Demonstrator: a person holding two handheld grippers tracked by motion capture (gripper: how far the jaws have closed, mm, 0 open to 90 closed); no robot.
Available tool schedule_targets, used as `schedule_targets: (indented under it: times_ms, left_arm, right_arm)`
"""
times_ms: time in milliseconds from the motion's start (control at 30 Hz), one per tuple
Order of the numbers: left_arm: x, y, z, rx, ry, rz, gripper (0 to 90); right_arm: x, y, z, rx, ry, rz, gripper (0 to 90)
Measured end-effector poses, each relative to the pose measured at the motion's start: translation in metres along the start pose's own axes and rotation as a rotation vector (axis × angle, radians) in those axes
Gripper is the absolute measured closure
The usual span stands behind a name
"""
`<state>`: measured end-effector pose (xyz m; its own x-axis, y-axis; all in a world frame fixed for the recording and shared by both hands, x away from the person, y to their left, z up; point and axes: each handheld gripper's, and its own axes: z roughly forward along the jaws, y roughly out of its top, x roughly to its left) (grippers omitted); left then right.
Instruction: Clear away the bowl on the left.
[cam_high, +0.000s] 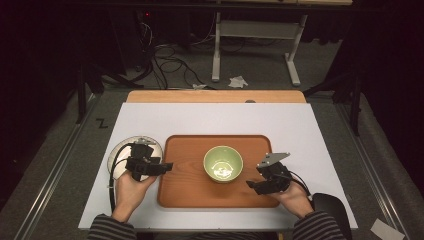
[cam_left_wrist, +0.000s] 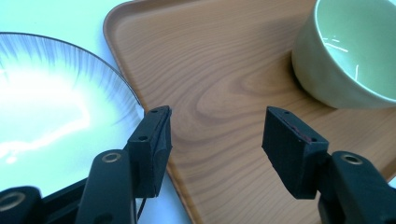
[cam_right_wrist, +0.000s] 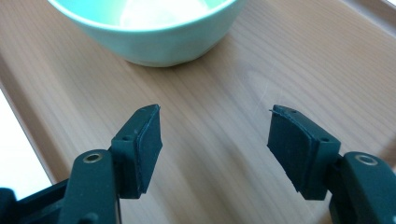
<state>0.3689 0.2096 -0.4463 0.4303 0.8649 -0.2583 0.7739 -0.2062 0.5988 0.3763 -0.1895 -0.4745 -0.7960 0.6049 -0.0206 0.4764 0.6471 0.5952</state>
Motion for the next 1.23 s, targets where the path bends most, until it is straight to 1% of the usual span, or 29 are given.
schedule_targets:
  times_ms: [167,500,633,767,967,1233]
  left_arm:
    - [0.001,-0.004,0.002,0.005,0.002,-0.003,42.6]
    - [0.000,-0.009,0.004,0.011,0.019,0.009,42.5]
    - [0.000,-0.013,0.008,0.030,0.039,0.014,42.5]
    - [0.002,-0.014,0.008,0.023,0.044,0.008,42.4]
    - [0.001,-0.015,0.012,0.043,0.063,0.024,42.2]
    - [0.000,-0.015,0.015,0.054,0.063,0.031,42.3]
  right_arm:
    - [0.000,0.000,0.000,0.002,0.003,0.001,36.5]
    - [0.000,0.000,0.000,0.001,0.001,-0.005,36.5]
    - [0.001,0.000,0.000,0.001,-0.001,-0.007,36.5]
    - [0.001,0.000,0.000,0.003,-0.002,-0.005,36.5]
    - [0.001,0.000,0.000,0.002,-0.002,-0.008,36.5]
    - [0.001,0.000,0.001,0.005,-0.003,-0.009,36.5]
